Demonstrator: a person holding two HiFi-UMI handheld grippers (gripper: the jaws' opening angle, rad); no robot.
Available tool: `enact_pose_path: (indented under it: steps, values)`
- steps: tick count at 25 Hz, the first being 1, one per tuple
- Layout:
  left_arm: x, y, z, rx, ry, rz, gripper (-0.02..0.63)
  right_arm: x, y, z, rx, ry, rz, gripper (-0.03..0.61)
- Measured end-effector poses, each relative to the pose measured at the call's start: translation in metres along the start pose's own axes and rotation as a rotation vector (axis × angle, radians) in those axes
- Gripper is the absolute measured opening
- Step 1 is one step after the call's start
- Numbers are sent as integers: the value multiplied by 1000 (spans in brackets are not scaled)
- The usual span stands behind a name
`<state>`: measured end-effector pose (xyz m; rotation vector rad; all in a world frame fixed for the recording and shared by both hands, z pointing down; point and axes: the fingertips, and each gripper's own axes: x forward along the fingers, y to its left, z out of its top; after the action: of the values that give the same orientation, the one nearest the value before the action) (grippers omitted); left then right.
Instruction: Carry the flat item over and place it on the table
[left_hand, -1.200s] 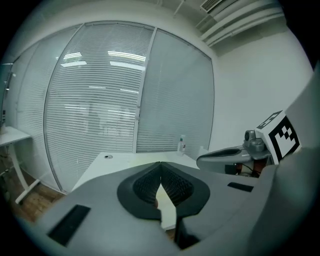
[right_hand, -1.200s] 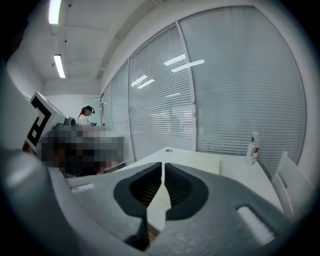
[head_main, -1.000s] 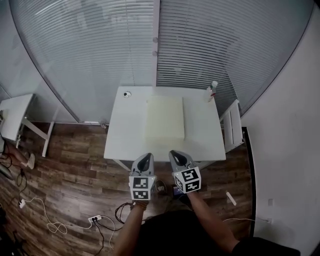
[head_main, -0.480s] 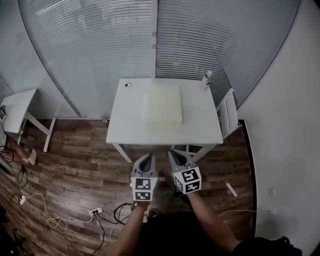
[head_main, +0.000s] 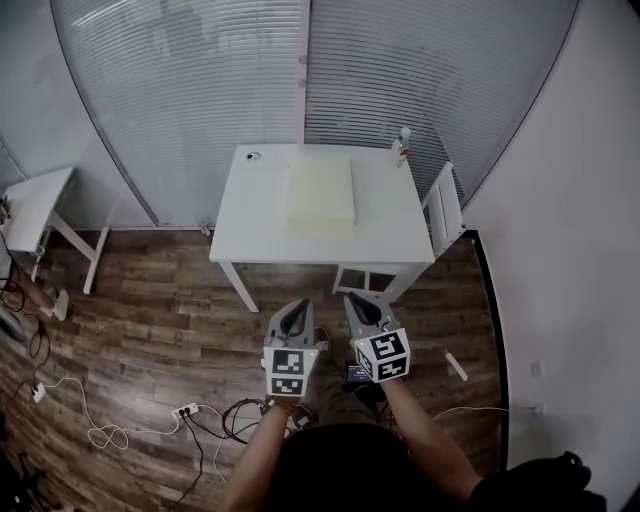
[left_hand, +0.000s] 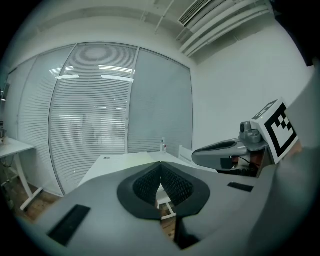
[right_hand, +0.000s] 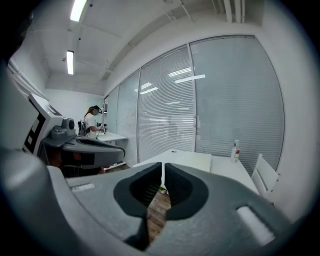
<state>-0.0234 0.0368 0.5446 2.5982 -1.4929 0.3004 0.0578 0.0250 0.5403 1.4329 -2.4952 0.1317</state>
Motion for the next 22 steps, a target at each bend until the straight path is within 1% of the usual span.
enact_pose_path:
  steps: [3, 12, 17, 22]
  values:
    - [-15, -10, -4, 3, 3, -6, 4, -14, 10, -4, 3, 2, 2, 14]
    - [-44, -21, -1, 19, -22, -13, 4, -40, 34, -1, -7, -20, 6, 14]
    - [-51, -30, 14, 33, -62, -17, 4, -50, 39, 11, -25, -49, 3, 14]
    - [-55, -32, 20, 47, -89, -2, 4, -56, 41, 27, -53, -95, -6, 14]
